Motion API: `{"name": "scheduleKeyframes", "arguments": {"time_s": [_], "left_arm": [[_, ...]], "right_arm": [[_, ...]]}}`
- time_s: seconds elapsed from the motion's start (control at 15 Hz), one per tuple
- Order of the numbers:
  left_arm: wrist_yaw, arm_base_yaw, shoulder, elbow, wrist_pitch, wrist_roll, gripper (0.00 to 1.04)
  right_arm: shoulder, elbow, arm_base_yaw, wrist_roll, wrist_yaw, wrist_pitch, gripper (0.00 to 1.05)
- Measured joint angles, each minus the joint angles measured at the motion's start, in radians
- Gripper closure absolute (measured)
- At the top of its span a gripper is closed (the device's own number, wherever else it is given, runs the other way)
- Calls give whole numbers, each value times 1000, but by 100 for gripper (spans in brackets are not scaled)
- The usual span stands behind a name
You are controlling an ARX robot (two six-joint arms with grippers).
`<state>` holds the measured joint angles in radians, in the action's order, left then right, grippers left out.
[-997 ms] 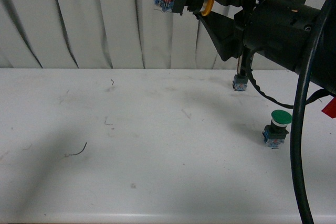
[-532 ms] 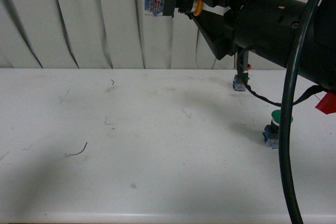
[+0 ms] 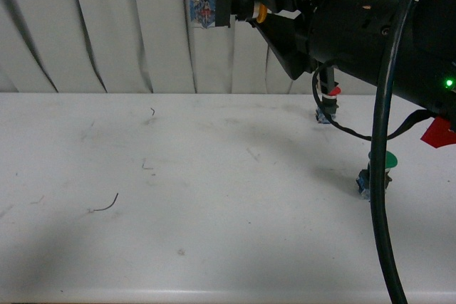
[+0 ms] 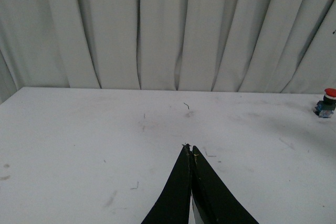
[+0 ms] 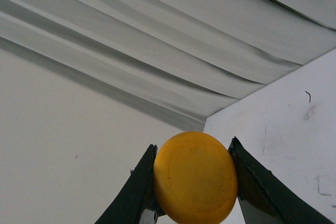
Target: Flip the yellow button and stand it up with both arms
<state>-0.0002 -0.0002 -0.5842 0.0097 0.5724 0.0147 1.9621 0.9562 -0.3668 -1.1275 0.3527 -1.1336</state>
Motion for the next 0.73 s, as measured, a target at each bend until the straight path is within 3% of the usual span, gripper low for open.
{"name": "scheduleKeyframes", "arguments": {"time_s": [0.73], "left_arm": [[0,0,344,0,-333,0,103]], "right_arm": [[-2,2,2,30,-12,43,69]]}}
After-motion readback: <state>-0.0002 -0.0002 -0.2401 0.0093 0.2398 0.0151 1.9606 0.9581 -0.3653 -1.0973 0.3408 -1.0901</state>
